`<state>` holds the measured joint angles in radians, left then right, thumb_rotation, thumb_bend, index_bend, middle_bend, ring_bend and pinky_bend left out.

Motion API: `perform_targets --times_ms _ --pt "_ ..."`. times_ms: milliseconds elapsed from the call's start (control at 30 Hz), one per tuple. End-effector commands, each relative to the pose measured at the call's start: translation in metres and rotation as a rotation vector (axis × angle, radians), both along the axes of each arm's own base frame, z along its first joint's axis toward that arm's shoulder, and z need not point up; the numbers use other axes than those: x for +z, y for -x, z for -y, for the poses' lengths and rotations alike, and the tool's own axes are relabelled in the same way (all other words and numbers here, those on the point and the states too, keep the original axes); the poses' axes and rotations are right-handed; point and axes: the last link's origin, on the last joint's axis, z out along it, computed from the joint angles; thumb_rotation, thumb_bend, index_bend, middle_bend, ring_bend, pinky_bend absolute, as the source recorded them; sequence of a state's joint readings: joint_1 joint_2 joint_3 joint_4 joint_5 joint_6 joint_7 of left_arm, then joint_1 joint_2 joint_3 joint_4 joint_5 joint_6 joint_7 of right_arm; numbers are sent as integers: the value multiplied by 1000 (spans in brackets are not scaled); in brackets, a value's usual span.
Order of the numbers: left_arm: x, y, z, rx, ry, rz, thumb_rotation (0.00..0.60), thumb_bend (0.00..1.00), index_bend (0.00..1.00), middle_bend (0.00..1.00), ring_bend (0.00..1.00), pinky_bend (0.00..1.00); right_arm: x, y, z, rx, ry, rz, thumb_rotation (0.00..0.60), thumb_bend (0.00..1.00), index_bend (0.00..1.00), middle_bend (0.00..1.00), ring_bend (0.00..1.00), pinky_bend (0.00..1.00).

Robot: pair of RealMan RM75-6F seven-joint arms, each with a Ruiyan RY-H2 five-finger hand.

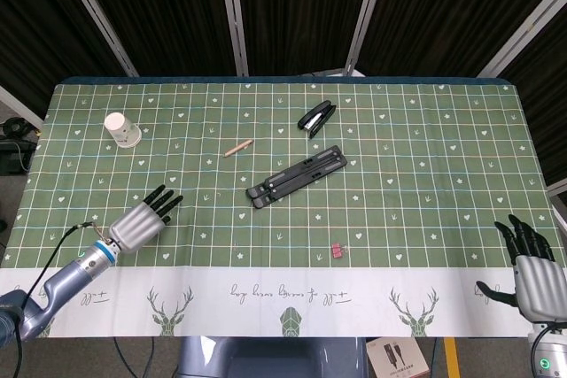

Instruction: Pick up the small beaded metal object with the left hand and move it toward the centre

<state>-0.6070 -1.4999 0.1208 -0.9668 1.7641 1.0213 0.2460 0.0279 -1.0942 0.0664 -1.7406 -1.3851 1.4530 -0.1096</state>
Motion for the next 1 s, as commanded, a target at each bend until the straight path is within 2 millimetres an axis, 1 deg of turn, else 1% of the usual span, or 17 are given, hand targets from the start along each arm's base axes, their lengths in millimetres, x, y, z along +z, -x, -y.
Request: perform_targets --times_ms 33,100,233,400,500,667,733,1000 --pt "-1 1 0 3 0 1 600 338 440 0 0 0 0 0 0 -1 -1 0 600 47 115 0 0 98" --pt "-2 1 0 6 -1 3 600 337 437 0 0 0 0 0 0 0 -1 0 600 46 115 0 0 98" --pt "-4 1 0 4 -4 0 600 296 433 0 0 0 0 0 0 -1 0 0 600 47 115 0 0 97" --pt "-7 2 -1 6 -12 -3 600 293 441 0 0 0 0 0 0 -2 1 1 600 47 115 0 0 98" --pt "-9 2 -2 10 -18 3 600 294 463 0 0 0 0 0 0 -4 1 5 600 47 115 0 0 97" --pt "-12 2 -1 15 -22 12 600 300 549 0 0 0 0 0 -1 -7 -1 9 600 47 116 0 0 97" --pt "-13 2 -1 14 -21 13 600 301 569 0 0 0 0 0 -1 -7 -1 9 600 48 116 0 0 97" --pt "-10 4 -1 16 -20 6 600 317 584 0 0 0 0 0 -1 -10 -3 13 600 47 115 0 0 97"
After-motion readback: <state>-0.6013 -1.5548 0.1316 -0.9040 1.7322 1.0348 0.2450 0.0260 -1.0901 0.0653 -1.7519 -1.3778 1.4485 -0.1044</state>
